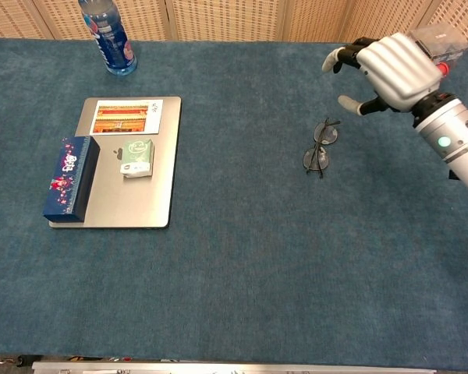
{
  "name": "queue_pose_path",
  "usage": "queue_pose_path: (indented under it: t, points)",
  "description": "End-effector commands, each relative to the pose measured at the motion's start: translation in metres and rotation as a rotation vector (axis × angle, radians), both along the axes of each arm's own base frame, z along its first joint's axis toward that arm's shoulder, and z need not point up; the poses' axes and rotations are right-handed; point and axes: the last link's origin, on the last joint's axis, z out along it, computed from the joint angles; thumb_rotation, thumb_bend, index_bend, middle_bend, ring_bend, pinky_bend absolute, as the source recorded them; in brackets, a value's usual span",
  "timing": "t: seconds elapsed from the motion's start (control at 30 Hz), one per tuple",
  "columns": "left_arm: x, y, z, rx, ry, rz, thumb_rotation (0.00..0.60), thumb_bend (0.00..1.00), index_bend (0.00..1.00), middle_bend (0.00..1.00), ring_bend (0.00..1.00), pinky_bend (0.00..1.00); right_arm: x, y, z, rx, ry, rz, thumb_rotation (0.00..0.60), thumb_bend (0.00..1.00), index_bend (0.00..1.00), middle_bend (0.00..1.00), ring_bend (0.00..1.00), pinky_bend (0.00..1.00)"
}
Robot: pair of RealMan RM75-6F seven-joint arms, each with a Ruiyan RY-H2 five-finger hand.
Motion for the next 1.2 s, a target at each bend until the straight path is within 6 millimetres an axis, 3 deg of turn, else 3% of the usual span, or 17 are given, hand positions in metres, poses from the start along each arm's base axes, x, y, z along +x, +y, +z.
queue_pose_path:
  t: [0.03, 0.13, 0.23, 0.53, 0.93, 1.2]
  points:
    - [0.002, 0.002, 0.000, -0.005, 0.006, -0.007, 0.600, 0.00, 0.48, 0.46, 0.34, 0.45, -0.005, 0.017, 0.047, -0.073, 0.026, -0.025, 0.600, 0.26, 0.37, 0.42, 0.34, 0.52]
    - [0.005, 0.007, -0.001, -0.015, 0.021, -0.024, 0.600, 0.00, 0.48, 0.46, 0.34, 0.45, -0.011, 0.033, 0.076, -0.114, 0.039, -0.071, 0.600, 0.25, 0.37, 0.42, 0.34, 0.52]
    - [0.010, 0.014, 0.001, -0.020, 0.027, -0.043, 0.600, 0.00, 0.48, 0.46, 0.34, 0.45, -0.021, 0.064, 0.108, -0.152, 0.075, -0.143, 0.600, 0.25, 0.37, 0.42, 0.34, 0.52]
    - [0.016, 0.022, 0.001, -0.017, 0.024, -0.069, 0.600, 0.00, 0.48, 0.46, 0.34, 0.45, -0.046, 0.124, 0.147, -0.254, 0.094, -0.331, 0.600, 0.25, 0.37, 0.42, 0.34, 0.52]
    - [0.017, 0.023, 0.001, -0.012, 0.015, -0.065, 0.600, 0.00, 0.48, 0.46, 0.34, 0.45, -0.064, 0.166, 0.150, -0.295, 0.025, -0.452, 0.600, 0.25, 0.37, 0.42, 0.34, 0.52]
    - [0.020, 0.025, 0.001, -0.010, 0.017, -0.070, 0.600, 0.00, 0.48, 0.46, 0.34, 0.45, -0.071, 0.171, 0.144, -0.276, -0.007, -0.492, 0.600, 0.25, 0.37, 0.42, 0.34, 0.52]
